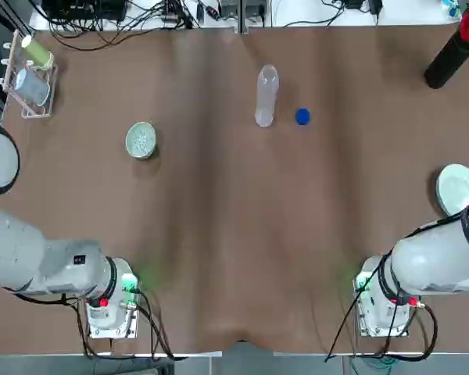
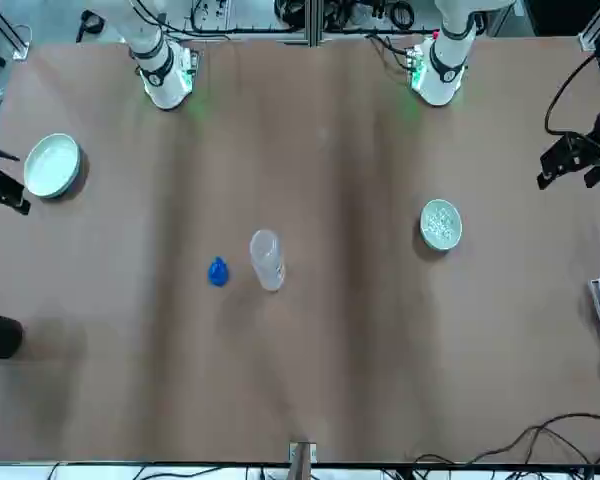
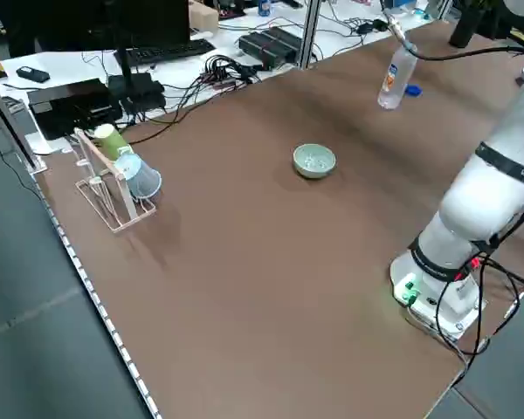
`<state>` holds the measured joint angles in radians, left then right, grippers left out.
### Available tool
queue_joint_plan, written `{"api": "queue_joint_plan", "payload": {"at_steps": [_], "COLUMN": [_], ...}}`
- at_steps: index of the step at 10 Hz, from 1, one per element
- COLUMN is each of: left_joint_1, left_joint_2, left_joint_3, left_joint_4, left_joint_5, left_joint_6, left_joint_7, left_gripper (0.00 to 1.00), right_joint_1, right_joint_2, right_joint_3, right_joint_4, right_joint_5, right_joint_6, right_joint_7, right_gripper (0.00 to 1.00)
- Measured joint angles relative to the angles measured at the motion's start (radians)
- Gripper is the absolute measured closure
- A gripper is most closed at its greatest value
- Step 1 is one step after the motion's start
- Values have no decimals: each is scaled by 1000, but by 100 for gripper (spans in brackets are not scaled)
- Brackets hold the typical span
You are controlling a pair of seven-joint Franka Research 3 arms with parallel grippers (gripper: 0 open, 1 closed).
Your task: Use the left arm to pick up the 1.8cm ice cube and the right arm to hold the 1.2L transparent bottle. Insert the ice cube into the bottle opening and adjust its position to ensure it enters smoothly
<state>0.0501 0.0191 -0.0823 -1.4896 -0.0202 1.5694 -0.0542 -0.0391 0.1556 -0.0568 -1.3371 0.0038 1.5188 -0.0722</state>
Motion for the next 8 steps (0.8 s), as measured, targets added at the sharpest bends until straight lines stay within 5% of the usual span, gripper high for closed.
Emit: {"api": "queue_joint_plan", "payload": {"at_steps": [8], "left_joint_1": [0], "left_joint_2": [-1], "left_joint_3": [-3], "left_joint_4": [-20], "left_joint_5": [0], "left_joint_6": [1], "left_joint_7": [-3], "left_gripper": [0], "right_joint_1": [34], "right_joint_2": [20], "right_joint_3": [5], "right_joint_4": [-25], "right_joint_5": [28], "right_joint_6": [10], "right_joint_7": [-143], "right_gripper": [0]}}
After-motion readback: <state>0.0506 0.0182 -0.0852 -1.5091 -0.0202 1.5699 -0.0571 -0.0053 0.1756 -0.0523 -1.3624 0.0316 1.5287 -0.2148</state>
